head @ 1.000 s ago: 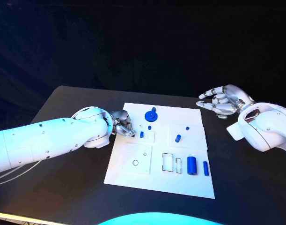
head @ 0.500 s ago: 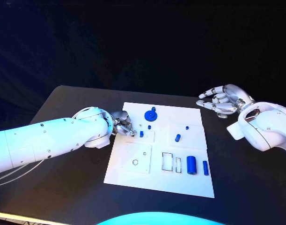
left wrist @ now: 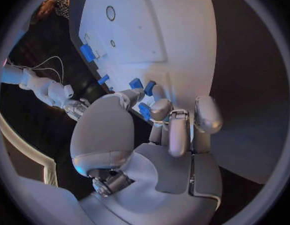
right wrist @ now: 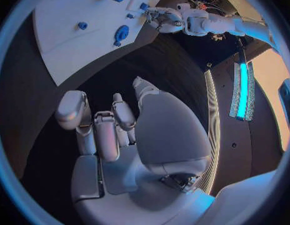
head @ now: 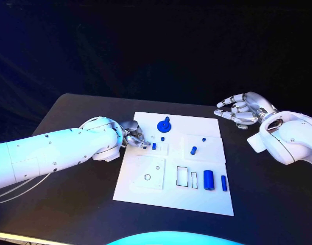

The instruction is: Assemble the parts on the task board

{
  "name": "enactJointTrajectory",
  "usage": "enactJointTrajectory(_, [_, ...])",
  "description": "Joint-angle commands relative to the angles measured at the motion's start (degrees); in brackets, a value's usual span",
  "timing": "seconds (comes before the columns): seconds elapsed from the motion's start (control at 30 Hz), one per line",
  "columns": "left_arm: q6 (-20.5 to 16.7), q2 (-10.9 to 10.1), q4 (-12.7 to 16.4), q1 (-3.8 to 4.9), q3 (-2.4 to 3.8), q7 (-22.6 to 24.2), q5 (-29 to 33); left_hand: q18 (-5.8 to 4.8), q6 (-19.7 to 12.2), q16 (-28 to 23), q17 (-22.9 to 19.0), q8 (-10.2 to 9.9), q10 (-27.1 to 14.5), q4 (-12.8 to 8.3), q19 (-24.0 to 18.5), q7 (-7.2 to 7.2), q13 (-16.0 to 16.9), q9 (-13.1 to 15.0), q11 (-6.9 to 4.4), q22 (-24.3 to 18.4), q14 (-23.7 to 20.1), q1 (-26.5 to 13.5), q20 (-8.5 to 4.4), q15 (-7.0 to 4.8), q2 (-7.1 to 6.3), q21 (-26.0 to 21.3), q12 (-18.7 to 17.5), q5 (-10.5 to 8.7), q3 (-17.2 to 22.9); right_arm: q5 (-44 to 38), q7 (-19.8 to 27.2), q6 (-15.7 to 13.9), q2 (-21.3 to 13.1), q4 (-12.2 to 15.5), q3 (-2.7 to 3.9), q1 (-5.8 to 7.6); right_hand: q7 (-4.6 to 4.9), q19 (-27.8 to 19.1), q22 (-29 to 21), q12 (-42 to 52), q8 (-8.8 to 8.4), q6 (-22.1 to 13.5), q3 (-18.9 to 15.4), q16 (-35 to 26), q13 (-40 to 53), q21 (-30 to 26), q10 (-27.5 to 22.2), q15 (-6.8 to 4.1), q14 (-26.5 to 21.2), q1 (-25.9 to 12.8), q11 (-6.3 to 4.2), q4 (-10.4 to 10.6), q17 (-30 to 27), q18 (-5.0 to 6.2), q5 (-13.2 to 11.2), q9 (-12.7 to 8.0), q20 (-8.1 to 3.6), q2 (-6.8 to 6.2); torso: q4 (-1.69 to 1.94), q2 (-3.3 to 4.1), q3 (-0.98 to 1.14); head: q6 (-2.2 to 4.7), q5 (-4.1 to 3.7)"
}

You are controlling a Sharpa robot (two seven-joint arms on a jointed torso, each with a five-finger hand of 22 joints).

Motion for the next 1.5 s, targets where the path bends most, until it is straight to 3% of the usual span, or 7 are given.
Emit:
enactJointTrajectory(0.03, [-0.08, 0.21, -0.44, -0.09, -0.04, -0.60, 1.41, -0.32, -0.11, -0.25, 9.73, -0.56, -0.44, 0.50, -0.32, 0.42, -0.19, -0.16, 0.13, -0.15, 4.64, -0.81, 0.07, 0.00, -0.29, -0.38, -0.33, -0.17, -2.43, -0.34, 0.74, 0.45, -0.01, 0.08, 0.01, -0.03, -0.17, 0.22, -0.05, 0.09, 0.21, -0.08, 0.12, -0.17, -0.05, -0.11, 0.13, -0.07, 3.50, 0.00, -0.11, -0.11, 5.23, 0.42, 0.05, 0.07, 0.01, 0.43, 0.00, -0.01, 0.01, -0.07, -0.06])
enactJointTrajectory(0.73, [-0.85, -0.06, -1.00, -0.11, 0.06, -0.86, 3.37, -0.25, -0.03, -0.30, 9.61, -0.96, -0.61, 0.68, -0.44, 0.50, -0.30, -0.35, 0.22, -0.45, 4.61, -2.27, 0.15, 0.08, 0.16, -0.61, -0.47, -0.13, -5.87, -0.31, 0.72, 0.44, -0.05, -0.09, 0.01, -0.03, -0.17, 0.22, -0.05, 0.09, 0.21, -0.08, 0.12, -0.17, -0.05, -0.11, 0.13, -0.07, 3.50, 0.00, -0.11, -0.11, 5.23, 0.42, 0.05, 0.07, 0.01, 0.43, -0.02, 0.01, -0.05, 0.14, -0.22])
enactJointTrajectory(0.77, [-1.18, -0.14, -0.95, -0.11, 0.17, -0.88, 4.14, -0.11, -0.21, -0.53, 9.10, -1.10, -1.02, 0.68, -0.85, 0.57, -1.07, -0.40, 0.28, -1.14, 4.47, -2.60, 0.17, 0.11, 0.33, -0.93, -0.99, -0.12, -6.38, -0.31, 0.72, 0.45, -0.02, -0.15, 0.01, -0.04, -0.17, 0.22, -0.05, 0.09, 0.21, -0.08, 0.12, -0.17, -0.05, -0.11, 0.13, -0.07, 3.50, 0.00, -0.11, -0.11, 5.23, 0.42, 0.05, 0.07, 0.01, 0.43, -0.02, 0.00, -0.09, 0.19, -0.29])
enactJointTrajectory(0.83, [-1.66, -0.33, -0.87, -0.11, 0.48, -0.94, 5.71, 0.20, -1.99, -1.05, 8.08, -1.71, -4.97, 0.61, -2.03, 1.23, -7.72, -0.43, 0.85, -2.95, 4.16, -2.70, 0.40, 0.56, 0.47, -1.92, -5.68, 0.01, -7.95, -0.31, 0.70, 0.48, 0.03, -0.22, 0.01, -0.05, -0.16, 0.23, -0.05, 0.07, 0.21, -0.13, 0.10, -0.20, -0.08, -0.14, 0.11, -0.06, 3.48, -0.07, -0.10, -0.07, 5.18, 0.41, 0.05, 0.06, 0.01, 0.46, -0.02, -0.03, -0.13, 0.23, -0.37])
enactJointTrajectory(1.03, [-2.89, -0.72, -0.63, -0.04, 1.38, -0.44, 9.46, 0.85, -6.55, -2.20, 5.85, -2.60, -11.45, 0.72, -4.42, 2.99, -16.45, -0.42, 2.50, -6.48, 3.35, -2.61, 1.49, 1.98, 1.71, -4.03, -11.62, 0.07, -12.29, -0.30, 0.69, 0.48, 0.09, -0.31, 0.01, -0.08, -0.16, 0.23, -0.05, 0.07, 0.21, -0.13, 0.10, -0.20, -0.08, -0.14, 0.11, -0.06, 3.48, -0.07, -0.10, -0.07, 5.18, 0.41, 0.05, 0.06, 0.01, 0.46, 0.06, -0.03, 0.03, 0.29, -0.34])
enactJointTrajectory(1.33, [-5.99, -1.10, 0.17, 0.09, 3.07, 4.09, 14.55, 1.54, -9.58, -3.72, 2.78, -4.23, -13.95, 0.67, -6.81, 4.47, -18.74, -1.84, 3.82, -10.14, 2.18, -1.35, 2.54, 3.17, 3.22, -6.12, -12.97, 0.29, -14.82, -0.25, 0.70, 0.48, 0.16, -0.45, 0.00, -0.12, -0.15, 0.22, -0.05, 0.02, 0.21, -0.15, 0.09, -0.22, -0.14, -0.15, 0.06, -0.06, 3.47, -0.10, -0.10, -0.06, 5.15, 0.41, 0.04, 0.05, 0.01, 0.46, -0.05, -0.01, 0.03, 0.95, -0.37])
enactJointTrajectory(1.5, [-8.11, -0.78, 0.77, 0.18, 3.42, 10.92, 12.82, 3.94, -13.29, -10.43, -8.90, -4.54, -19.84, 0.53, -16.58, 6.35, -20.68, -3.06, 5.65, -24.05, -3.61, 5.76, 4.06, 4.84, 3.68, -14.83, -14.92, 0.97, -13.62, -0.20, 0.82, 0.28, 0.13, -0.52, 0.00, -0.14, -0.15, 0.22, -0.05, 0.02, 0.21, -0.15, 0.09, -0.22, -0.14, -0.15, 0.06, -0.06, 3.47, -0.10, -0.10, -0.06, 5.15, 0.41, 0.04, 0.05, 0.01, 0.46, 0.01, -0.01, 0.07, 0.95, -0.58])
